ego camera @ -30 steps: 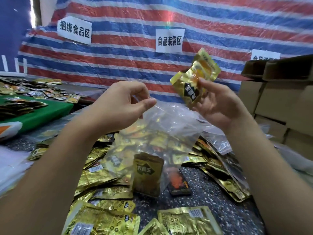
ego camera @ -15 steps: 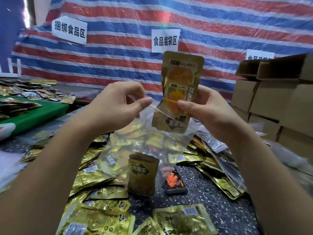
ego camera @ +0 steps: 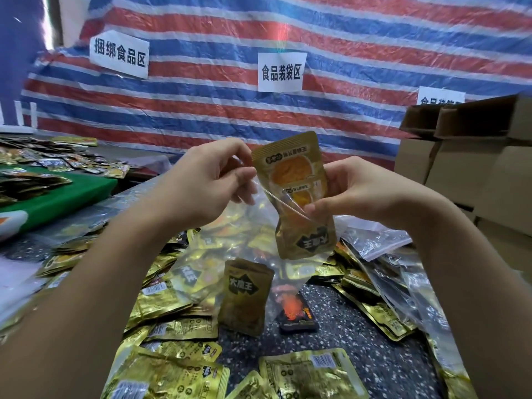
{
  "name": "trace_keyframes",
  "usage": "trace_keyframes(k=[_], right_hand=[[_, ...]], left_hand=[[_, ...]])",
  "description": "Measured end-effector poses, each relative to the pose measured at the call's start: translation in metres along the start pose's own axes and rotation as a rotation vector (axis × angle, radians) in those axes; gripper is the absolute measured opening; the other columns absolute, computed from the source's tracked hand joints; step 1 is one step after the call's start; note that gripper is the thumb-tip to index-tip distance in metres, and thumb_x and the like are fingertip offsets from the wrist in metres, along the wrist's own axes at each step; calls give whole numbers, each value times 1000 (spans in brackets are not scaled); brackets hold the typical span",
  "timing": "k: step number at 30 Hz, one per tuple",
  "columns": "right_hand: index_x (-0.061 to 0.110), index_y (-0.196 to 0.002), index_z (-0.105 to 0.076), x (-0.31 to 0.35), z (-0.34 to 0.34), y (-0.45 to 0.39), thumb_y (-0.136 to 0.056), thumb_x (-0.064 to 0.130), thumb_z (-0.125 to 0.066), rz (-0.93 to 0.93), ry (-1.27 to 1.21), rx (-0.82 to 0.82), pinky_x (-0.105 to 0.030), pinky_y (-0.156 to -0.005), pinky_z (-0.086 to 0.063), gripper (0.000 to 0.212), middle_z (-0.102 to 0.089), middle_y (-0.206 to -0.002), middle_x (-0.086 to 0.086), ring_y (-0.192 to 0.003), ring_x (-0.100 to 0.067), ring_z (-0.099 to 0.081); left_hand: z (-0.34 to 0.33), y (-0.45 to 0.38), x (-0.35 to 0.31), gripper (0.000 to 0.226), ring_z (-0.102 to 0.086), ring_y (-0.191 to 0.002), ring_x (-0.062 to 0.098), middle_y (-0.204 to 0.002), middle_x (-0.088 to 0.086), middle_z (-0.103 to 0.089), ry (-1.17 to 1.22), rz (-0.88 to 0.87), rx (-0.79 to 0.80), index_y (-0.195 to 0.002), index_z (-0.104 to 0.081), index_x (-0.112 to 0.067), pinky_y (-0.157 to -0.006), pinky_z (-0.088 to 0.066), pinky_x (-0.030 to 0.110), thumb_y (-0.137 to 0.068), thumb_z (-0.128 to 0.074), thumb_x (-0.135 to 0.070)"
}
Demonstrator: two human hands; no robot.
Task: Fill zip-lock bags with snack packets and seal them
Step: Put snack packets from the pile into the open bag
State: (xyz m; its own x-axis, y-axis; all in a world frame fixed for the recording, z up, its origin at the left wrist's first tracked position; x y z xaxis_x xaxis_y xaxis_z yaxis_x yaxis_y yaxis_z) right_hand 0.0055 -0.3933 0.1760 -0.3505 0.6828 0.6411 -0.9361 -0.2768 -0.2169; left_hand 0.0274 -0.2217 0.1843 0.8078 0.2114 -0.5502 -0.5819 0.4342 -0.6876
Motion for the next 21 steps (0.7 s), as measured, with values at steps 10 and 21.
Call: trace_keyframes(k=[10, 21], right_hand=[[29, -84, -74, 11, -13, 0, -85, 20, -75, -35, 438, 49, -40, -78, -58, 9, -76, -83, 11, -76, -9, -70], [19, -119, -68, 20, -12, 5, -89, 7, -71, 119, 146, -19, -34, -89, -58, 32, -75, -105, 7, -97, -8, -71]], left_hand=[[-12, 0, 7, 24, -73, -87, 5, -86, -11, -77, 118, 37, 56, -121, -56, -21, -81, -57, 23, -99, -53, -12], [-4, 0, -19, 31, -73, -88, 5, -96, -12, -75, 127, -105, 11, -112, -68, -22, -80, -55, 16, -97, -53, 1]])
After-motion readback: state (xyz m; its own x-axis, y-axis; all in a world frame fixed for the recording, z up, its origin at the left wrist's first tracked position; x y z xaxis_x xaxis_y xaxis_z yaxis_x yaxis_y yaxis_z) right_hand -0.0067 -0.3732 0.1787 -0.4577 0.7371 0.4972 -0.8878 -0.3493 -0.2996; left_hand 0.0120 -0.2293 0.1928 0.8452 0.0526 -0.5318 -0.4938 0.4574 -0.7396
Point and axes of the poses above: each hand's wrist, its own y-axis away from the middle knuckle, its own z-axis out of the back of the hand, x = y × z, the point moved 10 cm from there along -y, towards the middle knuckle
